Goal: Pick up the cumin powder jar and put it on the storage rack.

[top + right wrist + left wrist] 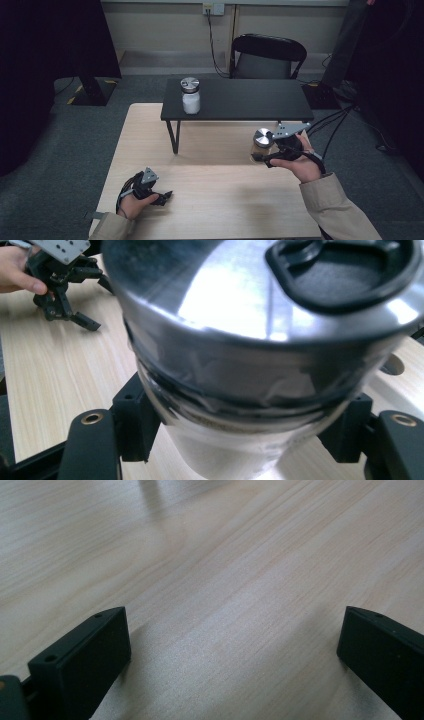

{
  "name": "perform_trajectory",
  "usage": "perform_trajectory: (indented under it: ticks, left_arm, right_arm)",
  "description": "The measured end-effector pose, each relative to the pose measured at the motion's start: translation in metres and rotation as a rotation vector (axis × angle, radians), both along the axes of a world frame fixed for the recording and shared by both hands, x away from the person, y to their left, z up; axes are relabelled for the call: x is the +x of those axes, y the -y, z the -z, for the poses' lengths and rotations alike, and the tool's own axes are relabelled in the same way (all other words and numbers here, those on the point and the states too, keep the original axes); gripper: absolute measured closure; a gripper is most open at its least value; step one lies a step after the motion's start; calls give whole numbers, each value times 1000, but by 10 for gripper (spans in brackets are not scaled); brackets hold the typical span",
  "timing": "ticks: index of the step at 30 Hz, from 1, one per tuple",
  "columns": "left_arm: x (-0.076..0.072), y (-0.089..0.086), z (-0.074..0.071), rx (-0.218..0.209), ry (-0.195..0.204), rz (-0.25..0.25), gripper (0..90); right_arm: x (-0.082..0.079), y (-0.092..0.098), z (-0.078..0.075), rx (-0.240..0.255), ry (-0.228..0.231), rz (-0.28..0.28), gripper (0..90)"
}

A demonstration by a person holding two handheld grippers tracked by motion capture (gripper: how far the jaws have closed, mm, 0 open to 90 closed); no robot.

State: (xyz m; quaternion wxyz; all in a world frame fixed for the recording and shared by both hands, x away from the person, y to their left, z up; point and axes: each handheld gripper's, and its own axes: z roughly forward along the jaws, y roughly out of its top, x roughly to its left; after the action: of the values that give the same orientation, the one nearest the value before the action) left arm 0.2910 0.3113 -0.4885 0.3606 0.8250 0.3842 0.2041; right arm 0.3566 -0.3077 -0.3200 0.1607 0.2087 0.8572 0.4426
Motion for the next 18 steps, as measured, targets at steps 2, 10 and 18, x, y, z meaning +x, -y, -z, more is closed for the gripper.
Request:
perform_trajectory:
  ticks: [2, 10, 18]
  left_arm:
    - [0, 0, 0, 0, 0, 0, 0]
    - [0, 0, 0, 0, 0, 0, 0]
    - [0, 0, 0, 0, 0, 0, 0]
  right_arm:
    - [2, -1, -5, -1, 2, -2, 306]
    - [6, -3, -22, 0, 5, 6, 306]
    - [11, -6, -35, -1, 14, 24, 306]
